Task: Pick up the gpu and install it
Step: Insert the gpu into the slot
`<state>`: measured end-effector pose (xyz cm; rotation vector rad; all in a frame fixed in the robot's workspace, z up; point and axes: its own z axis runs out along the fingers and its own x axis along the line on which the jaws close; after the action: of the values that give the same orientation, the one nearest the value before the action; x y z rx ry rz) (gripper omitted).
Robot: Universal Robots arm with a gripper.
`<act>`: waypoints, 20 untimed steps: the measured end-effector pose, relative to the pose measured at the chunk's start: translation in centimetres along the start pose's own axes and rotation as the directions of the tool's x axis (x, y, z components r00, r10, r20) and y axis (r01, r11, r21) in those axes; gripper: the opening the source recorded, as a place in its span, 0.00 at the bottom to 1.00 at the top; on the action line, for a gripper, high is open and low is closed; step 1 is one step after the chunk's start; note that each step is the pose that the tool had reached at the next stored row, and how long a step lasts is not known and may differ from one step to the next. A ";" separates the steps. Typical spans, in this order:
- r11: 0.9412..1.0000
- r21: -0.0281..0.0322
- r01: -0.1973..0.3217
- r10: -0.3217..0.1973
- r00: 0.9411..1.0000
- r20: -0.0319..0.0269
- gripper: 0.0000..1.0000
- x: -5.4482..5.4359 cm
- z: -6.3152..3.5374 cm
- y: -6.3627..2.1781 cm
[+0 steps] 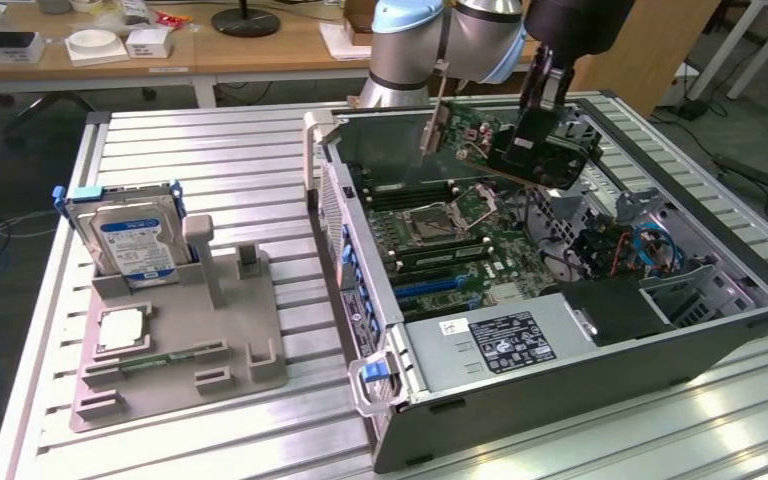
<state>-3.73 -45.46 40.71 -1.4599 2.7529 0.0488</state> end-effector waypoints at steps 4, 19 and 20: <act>0.999 -0.001 0.034 -0.034 0.999 0.000 0.27 0.0 0.00 0.00; 0.988 -0.006 0.155 -0.155 0.988 -0.001 0.27 0.0 0.00 0.00; 0.987 -0.007 0.163 -0.163 0.987 -0.001 0.27 0.0 0.00 0.00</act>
<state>-3.73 -45.46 40.71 -1.6809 2.6262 0.0535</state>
